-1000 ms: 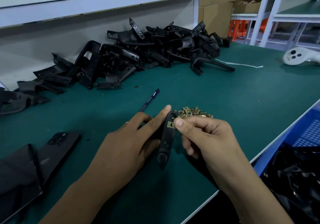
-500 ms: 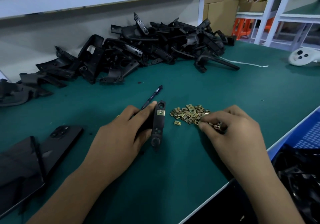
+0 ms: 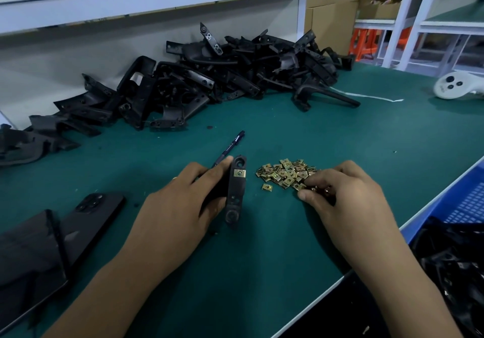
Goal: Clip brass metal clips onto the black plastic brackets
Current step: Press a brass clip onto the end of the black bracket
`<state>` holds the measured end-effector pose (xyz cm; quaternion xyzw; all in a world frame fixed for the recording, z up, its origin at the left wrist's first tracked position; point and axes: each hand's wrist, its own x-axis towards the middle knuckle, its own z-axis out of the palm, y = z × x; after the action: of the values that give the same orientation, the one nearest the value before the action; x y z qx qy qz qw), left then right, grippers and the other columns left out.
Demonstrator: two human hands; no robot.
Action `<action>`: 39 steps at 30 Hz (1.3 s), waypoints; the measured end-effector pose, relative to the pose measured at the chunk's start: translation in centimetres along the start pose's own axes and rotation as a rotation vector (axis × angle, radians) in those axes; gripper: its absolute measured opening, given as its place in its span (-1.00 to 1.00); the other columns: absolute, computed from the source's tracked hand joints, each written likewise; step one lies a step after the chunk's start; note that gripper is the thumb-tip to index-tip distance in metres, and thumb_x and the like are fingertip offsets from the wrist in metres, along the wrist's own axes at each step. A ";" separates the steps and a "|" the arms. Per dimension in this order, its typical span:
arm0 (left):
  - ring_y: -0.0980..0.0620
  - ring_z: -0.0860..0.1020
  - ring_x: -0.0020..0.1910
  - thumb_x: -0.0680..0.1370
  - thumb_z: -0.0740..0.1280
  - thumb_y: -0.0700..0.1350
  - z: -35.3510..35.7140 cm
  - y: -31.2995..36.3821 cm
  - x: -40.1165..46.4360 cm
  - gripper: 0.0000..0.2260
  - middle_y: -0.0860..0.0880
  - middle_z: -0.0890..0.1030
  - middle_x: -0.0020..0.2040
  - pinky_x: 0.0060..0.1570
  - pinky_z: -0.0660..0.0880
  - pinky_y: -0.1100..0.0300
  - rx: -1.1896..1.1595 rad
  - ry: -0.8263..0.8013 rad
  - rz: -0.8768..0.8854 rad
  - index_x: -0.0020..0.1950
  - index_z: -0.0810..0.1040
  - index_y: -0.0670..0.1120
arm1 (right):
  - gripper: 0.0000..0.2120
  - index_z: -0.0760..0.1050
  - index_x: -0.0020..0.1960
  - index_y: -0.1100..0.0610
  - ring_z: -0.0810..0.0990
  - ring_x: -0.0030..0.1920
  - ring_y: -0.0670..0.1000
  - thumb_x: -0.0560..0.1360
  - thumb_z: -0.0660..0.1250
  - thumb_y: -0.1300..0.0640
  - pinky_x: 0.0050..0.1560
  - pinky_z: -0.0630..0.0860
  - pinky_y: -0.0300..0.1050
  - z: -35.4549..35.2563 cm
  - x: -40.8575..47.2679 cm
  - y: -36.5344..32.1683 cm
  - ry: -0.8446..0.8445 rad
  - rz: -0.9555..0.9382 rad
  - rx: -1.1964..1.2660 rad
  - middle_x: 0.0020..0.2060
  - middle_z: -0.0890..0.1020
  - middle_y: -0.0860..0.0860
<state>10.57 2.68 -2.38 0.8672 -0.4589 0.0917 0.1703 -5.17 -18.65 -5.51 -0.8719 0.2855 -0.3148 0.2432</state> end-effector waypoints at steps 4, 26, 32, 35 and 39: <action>0.02 0.57 -0.05 0.57 0.19 0.17 -0.1 0.3 0.0 -0.44 0.19 0.45 0.17 -0.18 0.58 -0.04 0.007 -0.012 0.009 0.58 0.20 0.28 | -0.91 0.71 -0.01 -0.02 0.48 -0.05 -0.01 0.49 0.54 0.04 -0.12 0.34 -0.14 0.1 0.0 -0.3 -0.009 -0.011 -0.005 -0.10 0.47 -0.11; 0.00 0.59 -0.01 0.58 0.24 0.10 0.1 0.7 0.0 -0.47 0.18 0.46 0.18 -0.16 0.60 -0.07 -0.054 0.051 0.038 0.56 0.25 0.25 | -0.93 0.62 -0.09 0.28 0.70 -0.32 0.14 0.56 0.39 0.33 -0.44 0.49 -0.18 -0.1 -1.2 -4.4 -0.230 0.151 1.210 -0.24 0.71 0.23; -0.02 0.58 -0.05 0.56 0.09 0.18 -0.1 1.0 0.0 -0.47 0.14 0.46 0.18 -0.23 0.60 -0.08 -0.048 0.093 0.070 0.55 0.20 0.25 | -0.94 0.55 -0.06 0.34 0.70 -0.30 0.15 0.57 0.33 0.43 -0.34 0.58 -0.13 0.3 -1.4 -5.3 -0.328 0.169 1.271 -0.23 0.70 0.28; -0.06 0.58 -0.07 0.56 0.08 0.18 0.0 1.1 0.0 -0.47 0.12 0.47 0.17 -0.24 0.59 -0.10 -0.053 0.101 0.073 0.56 0.21 0.24 | -0.94 0.55 -0.04 0.34 0.71 -0.27 0.13 0.56 0.33 0.45 -0.28 0.60 -0.12 0.3 -1.4 -5.2 -0.322 0.143 1.265 -0.22 0.69 0.27; -0.03 0.57 -0.06 0.57 0.10 0.16 -0.2 1.1 -0.1 -0.46 0.12 0.47 0.18 -0.24 0.59 -0.07 -0.057 0.115 0.083 0.57 0.23 0.19 | -0.94 0.57 -0.05 0.30 0.70 -0.28 0.15 0.58 0.35 0.39 -0.30 0.59 -0.12 0.3 -1.4 -5.2 -0.347 0.146 1.256 -0.22 0.70 0.27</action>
<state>9.60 2.26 -1.98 0.8354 -0.4864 0.1353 0.2173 -4.09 -13.88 -3.14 -0.5808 0.0624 -0.2591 0.7692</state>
